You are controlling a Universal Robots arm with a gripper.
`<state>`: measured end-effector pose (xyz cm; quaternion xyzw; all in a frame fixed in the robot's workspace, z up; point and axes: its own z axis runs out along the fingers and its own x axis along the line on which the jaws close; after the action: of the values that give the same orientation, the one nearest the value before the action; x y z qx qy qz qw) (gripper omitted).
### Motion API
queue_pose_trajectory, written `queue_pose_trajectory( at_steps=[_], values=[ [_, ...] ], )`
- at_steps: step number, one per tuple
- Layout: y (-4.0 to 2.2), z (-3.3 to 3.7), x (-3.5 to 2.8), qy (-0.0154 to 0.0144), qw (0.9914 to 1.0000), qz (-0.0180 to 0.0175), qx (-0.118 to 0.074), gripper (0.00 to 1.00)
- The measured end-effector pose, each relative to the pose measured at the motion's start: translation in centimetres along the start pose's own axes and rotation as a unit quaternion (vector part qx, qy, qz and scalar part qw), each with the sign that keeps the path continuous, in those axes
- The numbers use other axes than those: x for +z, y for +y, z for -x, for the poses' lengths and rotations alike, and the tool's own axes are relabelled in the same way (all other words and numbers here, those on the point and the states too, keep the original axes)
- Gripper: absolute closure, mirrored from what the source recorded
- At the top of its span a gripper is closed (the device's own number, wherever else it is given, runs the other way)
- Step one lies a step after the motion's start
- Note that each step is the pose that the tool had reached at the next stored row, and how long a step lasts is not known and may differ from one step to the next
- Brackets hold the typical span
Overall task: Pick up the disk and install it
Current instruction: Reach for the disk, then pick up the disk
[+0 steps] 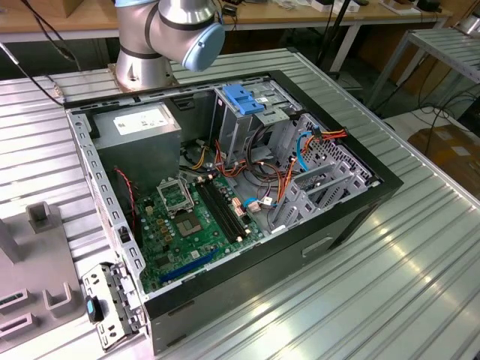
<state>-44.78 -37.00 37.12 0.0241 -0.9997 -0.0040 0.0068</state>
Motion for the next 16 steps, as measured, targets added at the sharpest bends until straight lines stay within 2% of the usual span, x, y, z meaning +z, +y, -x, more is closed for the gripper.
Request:
queue_pose_trajectory(
  at_steps=[3,16],
  values=[
    [-0.19,-1.08,0.21,0.0016,1.00000,0.0001,0.000,0.89],
    [-0.19,-1.31,0.21,0.0016,1.00000,0.0001,0.000,0.89]
  ],
)
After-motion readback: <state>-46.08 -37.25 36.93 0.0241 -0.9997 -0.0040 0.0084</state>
